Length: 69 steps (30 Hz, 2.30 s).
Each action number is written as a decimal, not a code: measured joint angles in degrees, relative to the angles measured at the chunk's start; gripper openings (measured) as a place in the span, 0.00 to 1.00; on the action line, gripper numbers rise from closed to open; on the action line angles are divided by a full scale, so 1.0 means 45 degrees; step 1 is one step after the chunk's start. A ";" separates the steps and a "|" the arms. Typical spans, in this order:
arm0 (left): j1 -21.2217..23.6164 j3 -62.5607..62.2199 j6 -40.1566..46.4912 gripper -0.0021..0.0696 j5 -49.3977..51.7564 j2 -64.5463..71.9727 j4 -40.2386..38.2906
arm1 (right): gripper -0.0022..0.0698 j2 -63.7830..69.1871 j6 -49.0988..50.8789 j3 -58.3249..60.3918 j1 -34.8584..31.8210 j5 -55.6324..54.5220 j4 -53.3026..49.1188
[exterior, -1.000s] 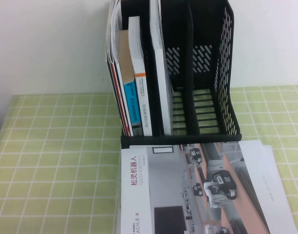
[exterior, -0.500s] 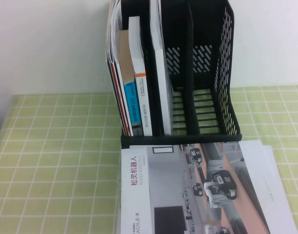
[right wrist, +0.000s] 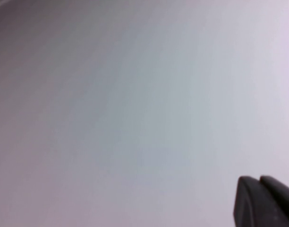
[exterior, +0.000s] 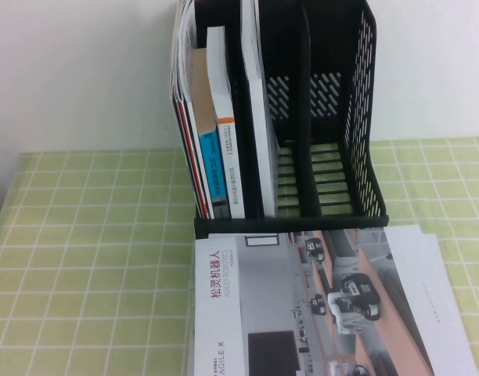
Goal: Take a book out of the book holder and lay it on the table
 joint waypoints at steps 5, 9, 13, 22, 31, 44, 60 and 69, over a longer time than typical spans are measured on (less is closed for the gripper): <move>0.0000 -0.1843 -0.0308 0.03 0.2544 0.2755 0.0442 | 0.03 0.1845 0.0495 -0.3027 0.0000 0.5836 0.0000; -0.0375 -0.2184 -0.0395 0.03 0.4106 0.4692 0.0307 | 0.03 0.3942 -0.0384 -0.4177 0.0000 0.9055 0.0122; -0.1262 -0.2197 0.0128 0.03 0.5913 0.6345 0.0288 | 0.03 0.5677 -0.3115 -0.4418 0.0000 1.1025 0.1149; -0.2818 -0.2197 0.2223 0.03 0.6575 0.7445 -0.1102 | 0.03 0.7329 -0.7143 -0.4418 0.0216 1.2279 0.6492; -0.5330 -0.3999 0.6577 0.03 0.5743 0.9177 -0.3066 | 0.03 0.9970 -1.7345 -0.4418 0.1835 1.4602 1.2068; -0.5784 -1.0847 1.1585 0.03 0.8453 1.5356 -0.4945 | 0.03 1.1471 -2.1704 -0.4418 0.1916 1.4806 1.5185; -0.5018 -1.4240 1.3854 0.03 0.9889 1.9615 -0.6903 | 0.19 1.1618 -2.2132 -0.4418 0.1916 1.4246 1.5567; -0.3158 -1.4328 1.6708 0.03 1.0975 2.0059 -0.9970 | 0.49 1.3647 -2.3147 -0.4812 0.2960 1.3284 1.7059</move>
